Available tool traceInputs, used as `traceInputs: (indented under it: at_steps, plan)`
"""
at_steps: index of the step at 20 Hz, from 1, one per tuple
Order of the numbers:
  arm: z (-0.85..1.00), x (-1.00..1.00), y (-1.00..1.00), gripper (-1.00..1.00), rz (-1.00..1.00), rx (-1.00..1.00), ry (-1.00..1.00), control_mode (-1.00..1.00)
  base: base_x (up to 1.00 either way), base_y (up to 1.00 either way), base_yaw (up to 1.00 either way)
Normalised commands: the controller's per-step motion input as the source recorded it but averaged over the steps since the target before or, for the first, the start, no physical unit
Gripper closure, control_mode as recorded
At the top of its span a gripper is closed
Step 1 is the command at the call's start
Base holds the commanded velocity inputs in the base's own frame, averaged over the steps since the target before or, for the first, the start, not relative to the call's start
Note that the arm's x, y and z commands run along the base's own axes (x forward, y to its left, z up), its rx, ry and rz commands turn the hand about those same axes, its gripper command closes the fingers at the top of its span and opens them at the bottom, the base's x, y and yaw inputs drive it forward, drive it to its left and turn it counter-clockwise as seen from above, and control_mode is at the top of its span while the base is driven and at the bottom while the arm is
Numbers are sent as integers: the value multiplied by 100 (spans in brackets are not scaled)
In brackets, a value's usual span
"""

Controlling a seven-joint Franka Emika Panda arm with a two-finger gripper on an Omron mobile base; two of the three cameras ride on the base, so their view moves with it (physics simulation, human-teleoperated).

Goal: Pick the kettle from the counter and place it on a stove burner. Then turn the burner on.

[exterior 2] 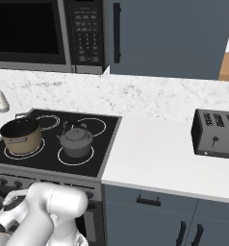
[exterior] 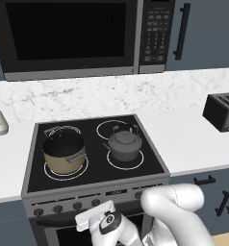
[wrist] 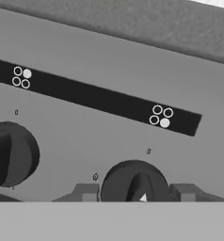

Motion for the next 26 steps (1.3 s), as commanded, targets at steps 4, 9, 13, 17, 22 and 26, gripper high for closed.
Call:
traceInputs:
  at_steps: [4, 9, 13, 17, 22, 26]
  plan:
    - [0, 34, 38, 100, 0, -32, 8, -100, 0, 0, 0]
    - [0, 39, 41, 100, 0, -34, 5, -100, 0, 0, 0]
    - [0, 34, 44, 100, 0, -35, 2, -100, 0, 0, 0]
    - [0, 12, 59, 100, 6, -42, 1, -100, 0, 0, 0]
    - [9, -3, 42, 100, 16, -45, -4, -100, 0, 0, 0]
    - [21, -7, 36, 100, 25, -47, -8, -100, 0, 0, 0]
